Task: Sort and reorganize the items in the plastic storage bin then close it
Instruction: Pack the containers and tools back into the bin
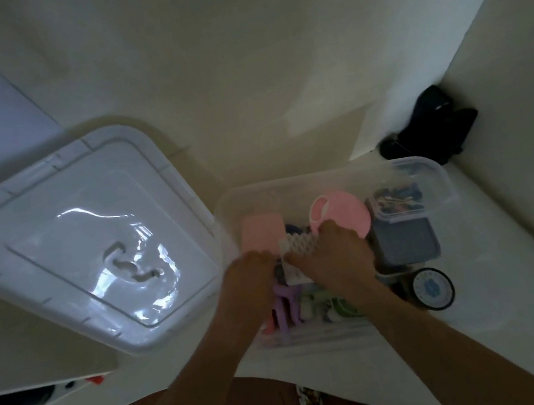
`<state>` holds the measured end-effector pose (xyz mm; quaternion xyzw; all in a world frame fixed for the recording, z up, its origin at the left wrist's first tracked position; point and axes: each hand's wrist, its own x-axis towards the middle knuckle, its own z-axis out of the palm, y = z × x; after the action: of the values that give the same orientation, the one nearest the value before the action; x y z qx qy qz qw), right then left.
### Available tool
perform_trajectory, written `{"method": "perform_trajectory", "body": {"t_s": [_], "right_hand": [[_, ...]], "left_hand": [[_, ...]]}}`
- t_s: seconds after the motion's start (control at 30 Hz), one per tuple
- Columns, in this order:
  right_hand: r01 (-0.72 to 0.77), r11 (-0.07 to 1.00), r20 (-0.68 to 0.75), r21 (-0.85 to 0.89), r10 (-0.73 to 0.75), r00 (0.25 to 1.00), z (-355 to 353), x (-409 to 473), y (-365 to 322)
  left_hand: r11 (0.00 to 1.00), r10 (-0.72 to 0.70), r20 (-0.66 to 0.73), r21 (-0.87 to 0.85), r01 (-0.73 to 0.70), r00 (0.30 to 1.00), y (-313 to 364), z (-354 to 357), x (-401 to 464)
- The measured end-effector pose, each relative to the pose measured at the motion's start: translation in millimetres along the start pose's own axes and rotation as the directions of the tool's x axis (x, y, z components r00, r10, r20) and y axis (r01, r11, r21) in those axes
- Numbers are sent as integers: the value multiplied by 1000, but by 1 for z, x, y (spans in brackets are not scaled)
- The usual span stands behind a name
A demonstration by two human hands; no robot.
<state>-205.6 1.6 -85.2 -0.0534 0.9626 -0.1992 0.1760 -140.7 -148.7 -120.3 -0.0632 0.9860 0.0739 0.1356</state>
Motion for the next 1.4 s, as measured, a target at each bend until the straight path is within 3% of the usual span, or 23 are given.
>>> {"method": "perform_trajectory", "body": {"t_s": [0.1, 0.23, 0.47, 0.53, 0.7, 0.83, 0.97, 1.07, 1.17, 1.3, 1.4], "right_hand": [[9, 999, 7, 50, -10, 1000, 15, 24, -48], [95, 989, -11, 115, -95, 995, 43, 52, -68], [259, 961, 82, 101, -267, 960, 70, 62, -31], [279, 958, 23, 66, -281, 960, 77, 65, -26], [364, 931, -8, -15, -364, 931, 86, 74, -19], [391, 919, 43, 51, -393, 919, 66, 63, -12], [375, 903, -97, 210, -363, 927, 1, 20, 22], [340, 875, -255, 345, -261, 931, -50, -24, 75], [262, 867, -385, 425, -90, 919, -90, -87, 150], [163, 845, -421, 509, 79, 904, -93, -147, 229], [59, 818, -351, 572, 179, 919, -64, -162, 268]], "left_hand": [[998, -68, -221, -24, 64, 973, -25, -23, 2], [990, 31, -215, -124, -59, 976, -33, -21, 21], [991, 131, -229, 61, -120, 965, -34, -8, 40], [981, 180, -262, 115, -155, 948, -36, -9, 43], [964, 249, -282, 167, -208, 926, -41, -8, 42], [971, 217, -261, 155, -181, 941, -33, -9, 35], [988, 150, -334, 13, -155, 930, 10, -27, 16], [966, 245, -507, 55, -253, 827, 61, -42, -11], [938, 286, -561, -3, -347, 777, 120, -44, -51], [905, 313, -485, -109, -411, 817, 172, -15, -93], [881, 362, -362, -167, -442, 859, 201, 23, -103]]}}
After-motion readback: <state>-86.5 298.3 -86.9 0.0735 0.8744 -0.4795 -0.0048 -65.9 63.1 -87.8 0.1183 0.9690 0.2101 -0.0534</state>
